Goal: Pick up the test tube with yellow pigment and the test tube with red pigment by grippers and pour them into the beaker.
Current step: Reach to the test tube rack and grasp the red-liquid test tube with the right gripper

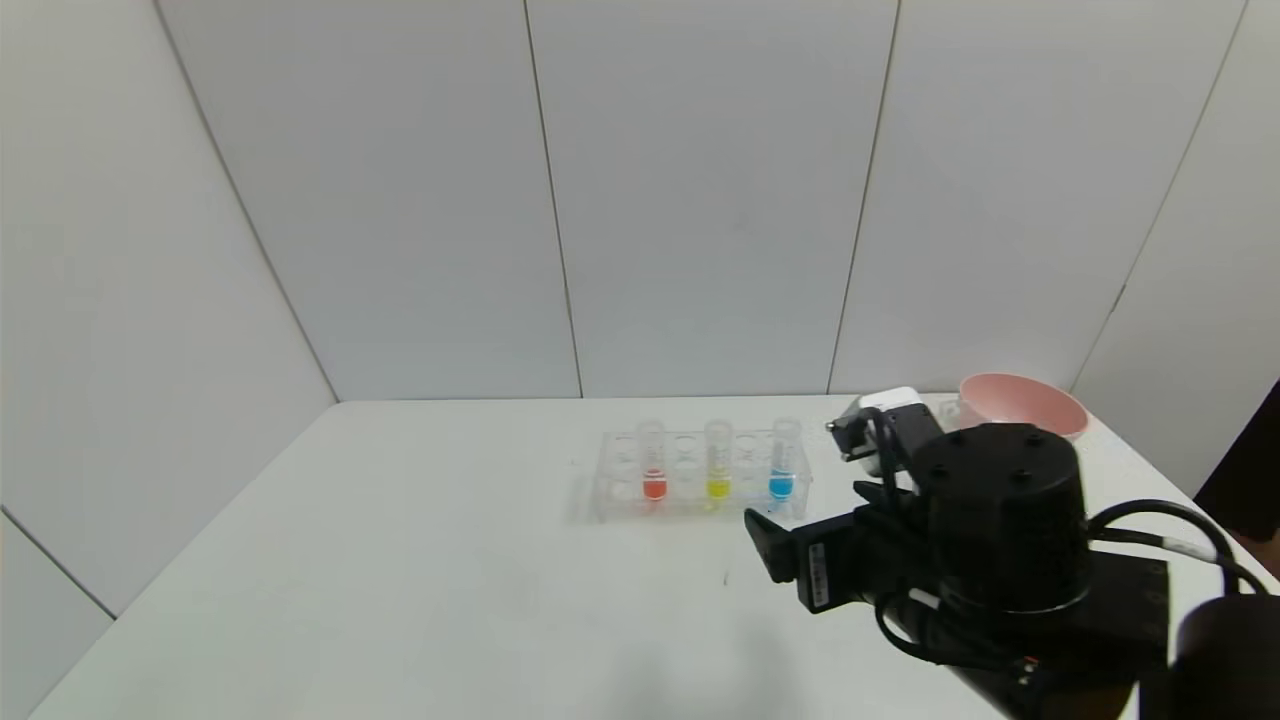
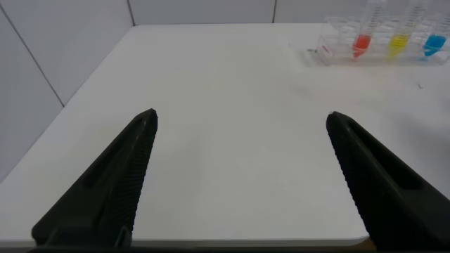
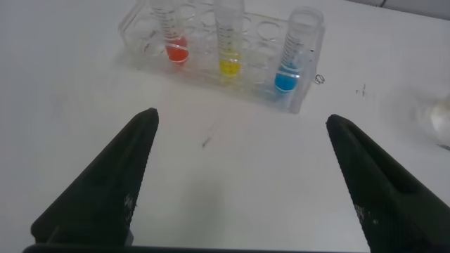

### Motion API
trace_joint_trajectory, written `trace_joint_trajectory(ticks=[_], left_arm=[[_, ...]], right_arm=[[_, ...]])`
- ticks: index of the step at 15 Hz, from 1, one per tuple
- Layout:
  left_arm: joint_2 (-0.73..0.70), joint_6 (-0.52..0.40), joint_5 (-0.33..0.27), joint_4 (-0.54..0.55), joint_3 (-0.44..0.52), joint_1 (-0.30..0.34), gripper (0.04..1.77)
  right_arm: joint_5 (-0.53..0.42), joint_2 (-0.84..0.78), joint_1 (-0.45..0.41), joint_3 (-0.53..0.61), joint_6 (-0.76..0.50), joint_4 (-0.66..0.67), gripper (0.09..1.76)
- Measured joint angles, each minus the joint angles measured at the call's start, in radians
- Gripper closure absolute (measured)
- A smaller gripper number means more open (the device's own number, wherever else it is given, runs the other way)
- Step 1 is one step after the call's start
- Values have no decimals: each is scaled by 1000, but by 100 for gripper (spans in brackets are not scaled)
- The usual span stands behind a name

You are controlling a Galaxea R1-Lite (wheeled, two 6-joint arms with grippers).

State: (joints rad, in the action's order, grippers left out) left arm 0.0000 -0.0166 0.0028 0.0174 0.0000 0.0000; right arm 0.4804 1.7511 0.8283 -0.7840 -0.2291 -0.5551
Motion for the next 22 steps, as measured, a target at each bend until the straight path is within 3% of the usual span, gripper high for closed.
trace_joint_trajectory(ticks=[5,15,19,22], left_arm=[[0,0,0,0,0,0,9],[0,0,0,0,0,0,9],[0,0,0,0,0,0,9],[0,0,0,0,0,0,9]], right_arm=[[79,222,49,-231,-21,15,14],[185,564,108,-832,-94,336,14],[215,699,93,-1062,-100,431,14],[220,773,65,-1173,-96,464,14]])
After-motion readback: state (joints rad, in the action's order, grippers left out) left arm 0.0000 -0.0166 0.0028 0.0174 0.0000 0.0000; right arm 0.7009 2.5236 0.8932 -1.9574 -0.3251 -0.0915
